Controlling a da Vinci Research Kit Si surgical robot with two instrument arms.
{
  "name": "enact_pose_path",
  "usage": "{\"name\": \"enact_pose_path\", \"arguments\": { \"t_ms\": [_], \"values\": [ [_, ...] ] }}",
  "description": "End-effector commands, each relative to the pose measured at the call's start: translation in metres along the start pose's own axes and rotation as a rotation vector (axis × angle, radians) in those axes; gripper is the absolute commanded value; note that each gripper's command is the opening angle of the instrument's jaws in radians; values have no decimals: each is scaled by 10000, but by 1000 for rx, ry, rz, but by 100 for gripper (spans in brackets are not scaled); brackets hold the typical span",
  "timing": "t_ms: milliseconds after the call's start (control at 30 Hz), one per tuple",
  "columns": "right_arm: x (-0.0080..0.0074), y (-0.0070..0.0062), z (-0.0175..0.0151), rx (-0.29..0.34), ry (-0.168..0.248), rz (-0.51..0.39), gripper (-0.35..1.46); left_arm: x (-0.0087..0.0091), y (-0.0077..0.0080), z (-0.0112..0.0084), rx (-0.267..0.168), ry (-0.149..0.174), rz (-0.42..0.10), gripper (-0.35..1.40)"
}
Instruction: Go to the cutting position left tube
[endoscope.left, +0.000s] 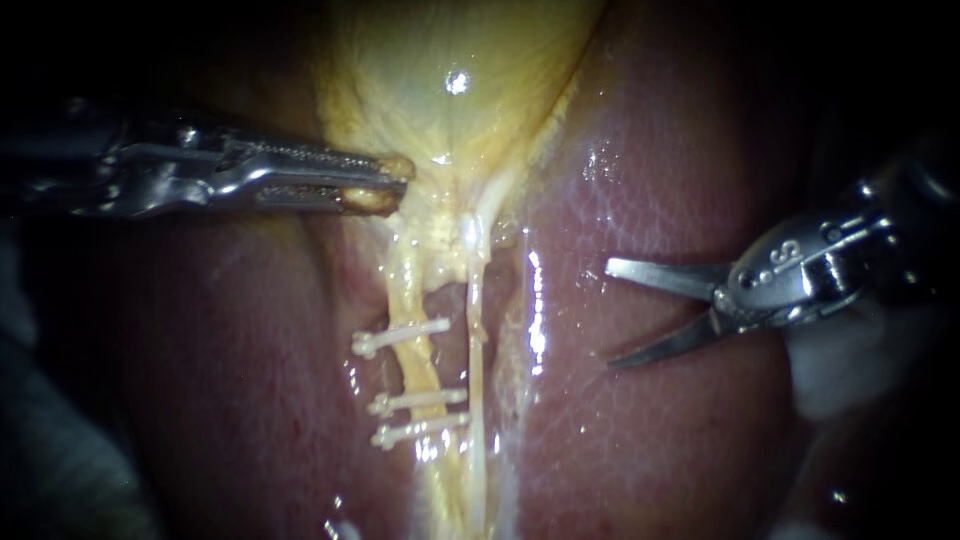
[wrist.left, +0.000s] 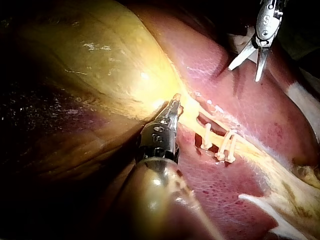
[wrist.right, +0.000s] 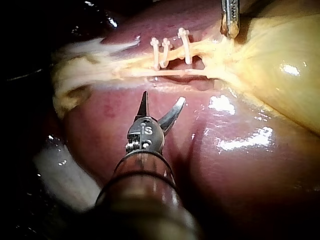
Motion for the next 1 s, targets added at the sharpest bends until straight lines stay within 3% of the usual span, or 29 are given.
{"name": "enact_pose_path", "arguments": {
  "t_ms": [33, 167, 400, 700, 867, 1000],
  "values": [
    [-1, 0, 0, 4, 2, 2, 145, 1, 0, -3, -2, 0, 0, -35],
    [0, 0, 1, 7, 4, 1, 145, 3, -5, -25, -11, -4, -5, -35],
    [2, -1, 4, 19, 10, 2, 145, 6, -22, -69, 21, 2, -6, -35],
    [16, -9, 30, 112, 54, 14, 145, 6, -23, -70, 23, 3, -6, -35],
    [26, -20, 66, 176, 138, 78, 145, 6, -23, -70, 24, 3, -6, -35],
    [34, -24, 93, 224, 177, 125, 145, 6, -23, -71, 24, 3, -6, -35]
  ]
}}
